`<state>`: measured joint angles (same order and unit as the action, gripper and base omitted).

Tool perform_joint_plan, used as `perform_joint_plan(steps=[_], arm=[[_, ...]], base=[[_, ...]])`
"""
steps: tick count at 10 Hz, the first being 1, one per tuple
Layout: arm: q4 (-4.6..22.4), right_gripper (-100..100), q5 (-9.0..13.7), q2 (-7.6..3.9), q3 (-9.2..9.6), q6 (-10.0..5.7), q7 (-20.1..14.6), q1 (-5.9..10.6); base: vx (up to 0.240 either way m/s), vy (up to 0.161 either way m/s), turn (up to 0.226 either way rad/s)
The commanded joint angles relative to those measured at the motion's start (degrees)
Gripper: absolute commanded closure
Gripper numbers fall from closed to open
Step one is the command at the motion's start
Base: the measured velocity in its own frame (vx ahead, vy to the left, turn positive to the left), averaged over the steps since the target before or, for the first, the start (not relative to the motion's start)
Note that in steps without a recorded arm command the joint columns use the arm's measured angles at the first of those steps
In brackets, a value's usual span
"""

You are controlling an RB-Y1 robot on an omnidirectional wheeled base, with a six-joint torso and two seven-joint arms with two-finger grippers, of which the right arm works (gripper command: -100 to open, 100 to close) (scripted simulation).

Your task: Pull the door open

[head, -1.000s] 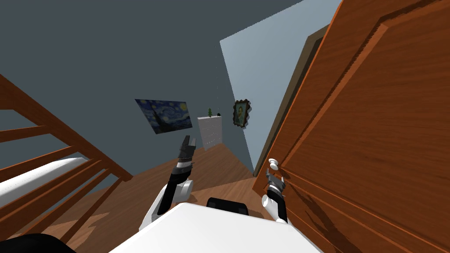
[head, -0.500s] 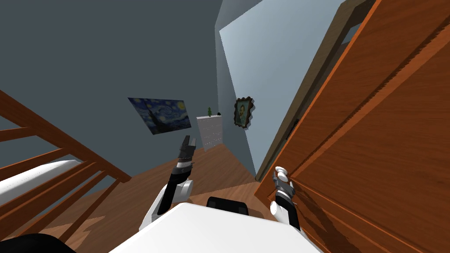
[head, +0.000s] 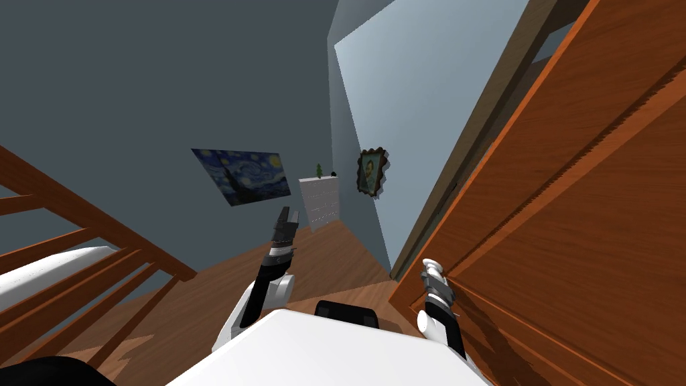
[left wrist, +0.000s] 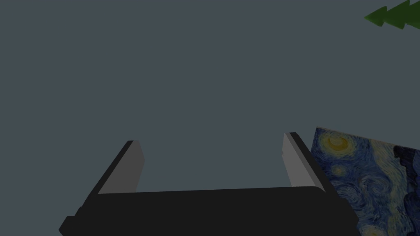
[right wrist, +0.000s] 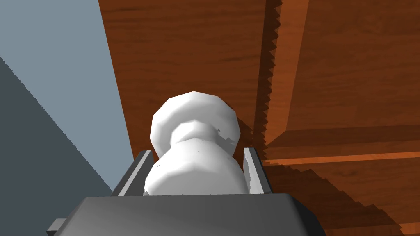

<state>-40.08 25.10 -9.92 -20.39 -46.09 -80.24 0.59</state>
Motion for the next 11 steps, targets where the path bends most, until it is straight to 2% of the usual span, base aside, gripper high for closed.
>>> perform_joint_plan(steps=[1, 5, 11], arm=[[-0.08, 100, -0.06, 0.18, 0.13, 0.08, 0.1, 0.06], [-0.08, 100, -0.06, 0.18, 0.13, 0.08, 0.1, 0.06], [-0.82, 100, -2.73, -1.74, 5.03, 0.3, -4.97, -1.18]], base=[[-0.012, -0.005, 0.002], [-0.002, 0.0, 0.003], [-0.224, -0.001, 0.117]])
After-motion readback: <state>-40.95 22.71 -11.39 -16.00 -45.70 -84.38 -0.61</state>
